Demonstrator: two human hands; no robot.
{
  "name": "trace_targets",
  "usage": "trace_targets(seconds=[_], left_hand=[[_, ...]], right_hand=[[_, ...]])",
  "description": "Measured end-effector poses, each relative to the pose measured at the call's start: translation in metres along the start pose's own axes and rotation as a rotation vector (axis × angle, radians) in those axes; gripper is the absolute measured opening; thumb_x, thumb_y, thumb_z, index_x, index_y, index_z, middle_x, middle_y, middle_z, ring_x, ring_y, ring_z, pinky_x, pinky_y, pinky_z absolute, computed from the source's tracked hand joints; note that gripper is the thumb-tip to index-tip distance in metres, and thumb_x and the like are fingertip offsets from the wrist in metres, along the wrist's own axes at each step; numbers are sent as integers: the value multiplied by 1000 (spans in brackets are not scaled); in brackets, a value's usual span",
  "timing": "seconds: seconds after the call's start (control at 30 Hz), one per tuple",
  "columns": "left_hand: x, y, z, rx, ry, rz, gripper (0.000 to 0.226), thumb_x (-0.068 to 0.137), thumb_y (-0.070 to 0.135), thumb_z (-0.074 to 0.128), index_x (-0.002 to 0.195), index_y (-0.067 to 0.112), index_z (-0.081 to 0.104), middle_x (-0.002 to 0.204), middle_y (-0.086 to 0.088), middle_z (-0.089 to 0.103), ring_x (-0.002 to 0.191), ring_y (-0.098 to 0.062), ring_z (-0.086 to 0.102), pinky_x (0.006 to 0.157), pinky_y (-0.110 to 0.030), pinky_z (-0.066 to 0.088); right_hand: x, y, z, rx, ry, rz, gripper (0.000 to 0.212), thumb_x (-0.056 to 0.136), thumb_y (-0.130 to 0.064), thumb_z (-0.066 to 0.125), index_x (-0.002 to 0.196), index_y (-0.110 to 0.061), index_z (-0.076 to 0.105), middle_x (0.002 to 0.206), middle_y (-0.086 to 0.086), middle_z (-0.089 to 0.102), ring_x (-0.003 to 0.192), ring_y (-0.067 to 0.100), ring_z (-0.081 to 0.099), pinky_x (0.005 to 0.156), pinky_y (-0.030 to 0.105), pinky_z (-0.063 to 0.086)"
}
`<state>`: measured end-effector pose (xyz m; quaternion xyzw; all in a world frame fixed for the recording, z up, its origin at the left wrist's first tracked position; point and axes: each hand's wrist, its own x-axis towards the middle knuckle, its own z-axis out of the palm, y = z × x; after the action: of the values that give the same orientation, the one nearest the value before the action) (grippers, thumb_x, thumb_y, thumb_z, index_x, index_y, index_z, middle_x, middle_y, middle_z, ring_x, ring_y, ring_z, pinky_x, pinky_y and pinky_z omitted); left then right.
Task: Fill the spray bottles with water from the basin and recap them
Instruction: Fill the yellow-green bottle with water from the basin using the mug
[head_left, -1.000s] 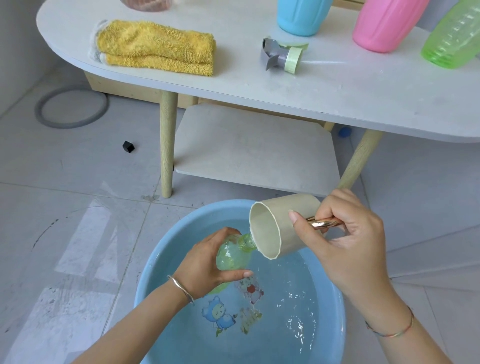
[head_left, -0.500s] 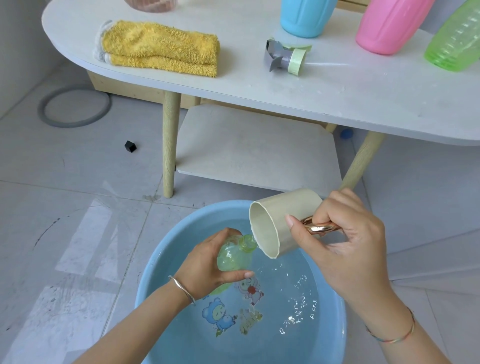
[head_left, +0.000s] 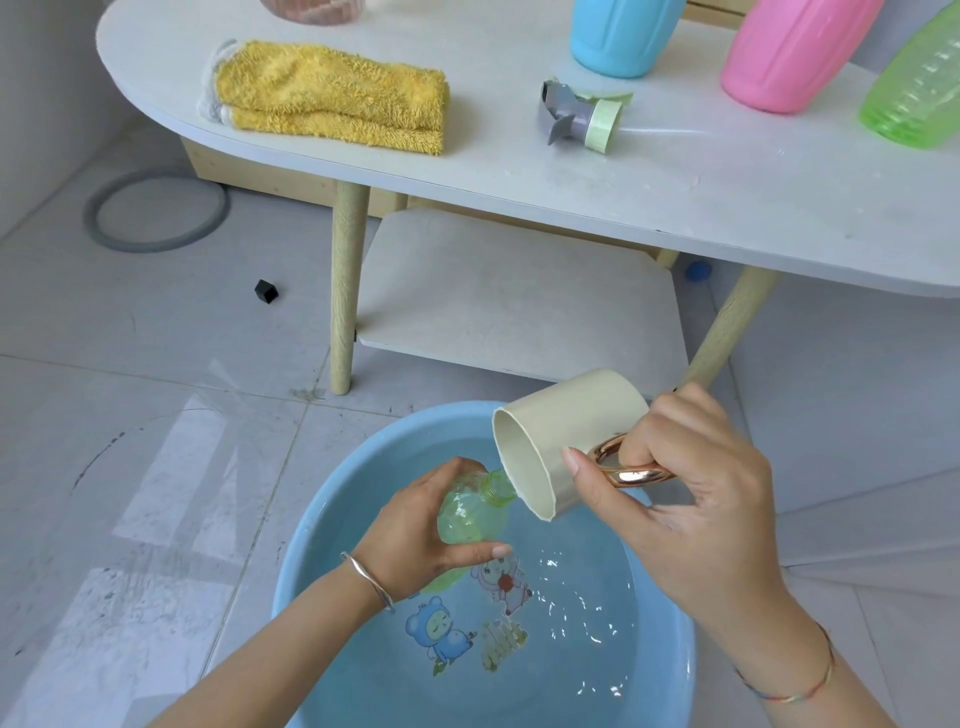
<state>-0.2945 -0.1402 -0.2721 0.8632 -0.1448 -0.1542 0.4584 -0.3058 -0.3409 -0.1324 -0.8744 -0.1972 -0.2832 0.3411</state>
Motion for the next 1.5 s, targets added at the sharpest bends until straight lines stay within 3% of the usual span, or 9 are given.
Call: trace_targets(seconds=[0.3, 0.4, 0.53, 0.6, 0.7, 0.77, 0.93, 1.17, 1.5], left_hand=[[-1, -1, -1, -36, 20, 7, 75, 58, 83, 61, 117, 41, 44, 117, 22, 58, 110, 4, 54, 96, -24, 46], [-3, -3, -2, -64, 38, 6, 73, 59, 80, 64, 117, 41, 45, 117, 23, 58, 110, 3, 55, 97, -24, 46], [-7, -4, -5, -154, 131, -14, 67, 60, 78, 67, 112, 40, 47, 110, 26, 59, 109, 2, 56, 94, -14, 42], [-8, -5, -8, -192, 190, -29, 69, 60, 78, 67, 112, 36, 48, 109, 27, 59, 109, 2, 56, 93, -10, 39], [-8, -9, -12, -224, 254, -60, 76, 56, 80, 67, 114, 35, 49, 110, 27, 60, 112, 7, 53, 94, -4, 36], [-7, -12, -12, -238, 279, -78, 82, 54, 80, 68, 118, 31, 52, 115, 22, 60, 113, 8, 52, 95, -4, 35], [-6, -14, -13, -266, 347, -134, 80, 52, 76, 70, 112, 25, 57, 111, 14, 64, 108, 5, 56, 91, -3, 36], [-6, -13, -12, -249, 360, -125, 79, 56, 69, 71, 115, 19, 57, 112, 9, 64, 108, -3, 58, 98, -16, 42], [1, -1, -17, -224, 395, -36, 50, 64, 48, 80, 103, 31, 53, 101, 14, 64, 97, 9, 56, 84, -1, 36]], right_hand=[[-1, -2, -2, 17, 28, 79, 45, 81, -24, 69, 52, -10, 38, 57, -5, 33, 62, 14, 31, 59, 18, 27], [-5, 0, -4, 124, 97, 281, 48, 81, -28, 70, 54, -10, 35, 53, -8, 34, 56, 8, 33, 57, 16, 28], [-18, 23, 2, 426, 200, 758, 61, 72, -44, 74, 58, -3, 31, 50, -12, 29, 54, 8, 30, 55, 19, 26], [-31, 41, 8, 525, 156, 937, 69, 68, -52, 77, 63, 2, 36, 59, 5, 34, 63, 17, 37, 63, 29, 29], [-54, 58, 18, 556, -27, 1063, 51, 69, -41, 80, 64, -1, 49, 61, 6, 49, 60, 11, 46, 62, 29, 31], [-70, 65, 28, 524, -123, 1049, 39, 77, -26, 75, 64, 0, 50, 61, 3, 56, 62, 10, 46, 60, 24, 33], [-97, 77, 50, 270, -247, 890, 44, 78, -22, 76, 59, 0, 44, 50, -10, 34, 50, 5, 28, 47, 19, 23], [-114, 88, 64, 75, -264, 780, 41, 79, -24, 75, 51, -24, 45, 57, -13, 52, 58, 9, 45, 55, 21, 33], [-117, 92, 80, 8, -330, 717, 42, 79, -16, 70, 54, -6, 38, 51, -1, 40, 57, 13, 38, 52, 24, 27]])
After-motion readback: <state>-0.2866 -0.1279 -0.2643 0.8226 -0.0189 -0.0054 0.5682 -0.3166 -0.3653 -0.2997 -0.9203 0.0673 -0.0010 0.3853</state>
